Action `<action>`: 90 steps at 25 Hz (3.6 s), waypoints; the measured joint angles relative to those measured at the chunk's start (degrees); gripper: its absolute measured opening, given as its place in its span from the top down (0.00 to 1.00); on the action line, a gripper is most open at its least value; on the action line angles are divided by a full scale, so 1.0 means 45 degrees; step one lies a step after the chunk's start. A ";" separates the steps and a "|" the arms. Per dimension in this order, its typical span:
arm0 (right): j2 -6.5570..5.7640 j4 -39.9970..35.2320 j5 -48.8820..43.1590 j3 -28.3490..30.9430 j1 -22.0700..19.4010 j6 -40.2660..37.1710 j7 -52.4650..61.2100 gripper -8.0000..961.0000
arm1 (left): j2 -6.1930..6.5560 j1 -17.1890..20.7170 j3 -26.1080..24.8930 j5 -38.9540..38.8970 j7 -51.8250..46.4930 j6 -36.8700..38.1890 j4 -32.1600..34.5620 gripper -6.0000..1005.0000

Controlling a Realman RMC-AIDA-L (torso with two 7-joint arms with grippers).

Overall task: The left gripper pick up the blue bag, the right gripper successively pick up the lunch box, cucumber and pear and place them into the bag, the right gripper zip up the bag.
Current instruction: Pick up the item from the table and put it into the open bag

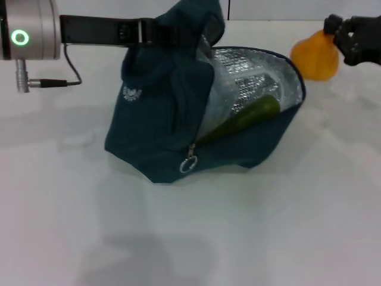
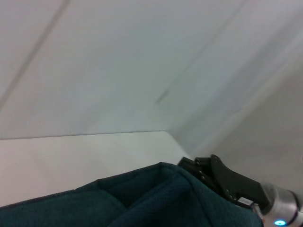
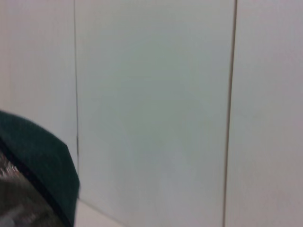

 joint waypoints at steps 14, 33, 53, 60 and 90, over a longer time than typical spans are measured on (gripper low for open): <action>-0.0023 -0.1670 0.0872 -0.0162 -0.0616 -0.4405 0.0450 0.96 | -0.0045 -0.0026 0.1479 -0.1637 0.0002 -0.0081 -0.0161 0.95; 0.0097 -0.0325 0.0899 -0.2280 0.0541 -0.4301 0.0519 0.96 | 0.0010 0.0040 0.1302 -0.1332 0.0222 -0.0784 -0.0905 0.95; -0.0038 -0.0497 0.0900 -0.1956 -0.0152 -0.3991 0.0641 0.96 | 0.0072 0.0100 0.1159 -0.1321 0.0249 -0.0781 -0.1045 0.95; -0.0049 -0.0385 0.0765 -0.2065 -0.0162 -0.3255 0.0700 0.96 | 0.0140 0.0088 0.1154 -0.1400 0.0248 -0.0771 -0.0985 0.95; -0.0049 -0.1757 0.1455 -0.2270 -0.0058 -0.5079 0.1193 0.95 | 0.0112 -0.0116 0.1155 -0.1489 0.0436 -0.0777 -0.1364 0.95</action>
